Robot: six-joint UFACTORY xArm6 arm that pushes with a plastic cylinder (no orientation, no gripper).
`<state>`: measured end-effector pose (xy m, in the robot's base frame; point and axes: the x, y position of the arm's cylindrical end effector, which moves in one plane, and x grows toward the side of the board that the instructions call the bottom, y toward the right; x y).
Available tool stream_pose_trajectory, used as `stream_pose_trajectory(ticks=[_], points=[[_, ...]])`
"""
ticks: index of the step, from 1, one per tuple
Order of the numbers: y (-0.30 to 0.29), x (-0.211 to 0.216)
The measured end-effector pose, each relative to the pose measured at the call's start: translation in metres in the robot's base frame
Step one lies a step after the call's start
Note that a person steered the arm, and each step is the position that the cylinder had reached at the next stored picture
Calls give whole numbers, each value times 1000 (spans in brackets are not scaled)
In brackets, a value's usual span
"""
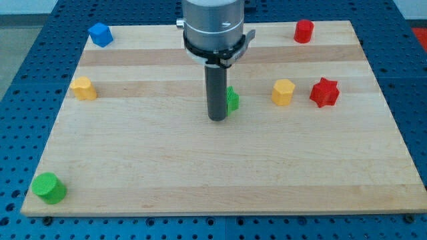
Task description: Point your arm at the top of the green circle
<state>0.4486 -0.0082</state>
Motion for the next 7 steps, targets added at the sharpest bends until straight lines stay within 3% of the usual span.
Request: stream_pose_trajectory(ticks=[2,3,5,7], points=[[3,-16],[-3,39],[-107,162],[-130,170]])
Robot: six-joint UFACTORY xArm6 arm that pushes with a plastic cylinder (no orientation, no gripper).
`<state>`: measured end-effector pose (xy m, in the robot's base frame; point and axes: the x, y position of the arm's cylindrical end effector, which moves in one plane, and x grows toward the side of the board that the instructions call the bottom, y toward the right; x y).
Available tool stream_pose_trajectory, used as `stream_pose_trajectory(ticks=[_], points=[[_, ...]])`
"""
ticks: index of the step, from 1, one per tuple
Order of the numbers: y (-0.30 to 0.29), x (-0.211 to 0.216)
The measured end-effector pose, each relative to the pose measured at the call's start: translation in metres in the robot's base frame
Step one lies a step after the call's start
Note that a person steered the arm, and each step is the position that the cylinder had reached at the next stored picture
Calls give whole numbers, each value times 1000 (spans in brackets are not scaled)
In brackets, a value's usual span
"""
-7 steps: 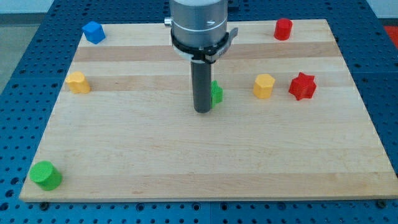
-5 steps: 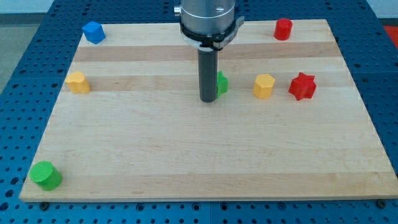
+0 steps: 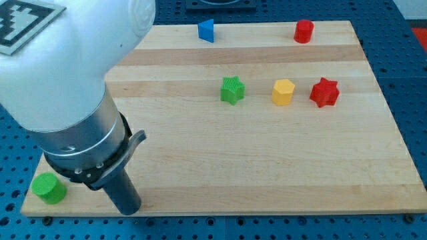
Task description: Point your arm at the top of the green circle
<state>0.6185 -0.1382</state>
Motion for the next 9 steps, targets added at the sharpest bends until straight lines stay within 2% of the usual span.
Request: stream_pose_trajectory(ticks=[1,3,7,8,9], points=[[-5,0],[-65,0],[-78,0],[-50,-19],[-47,-70]])
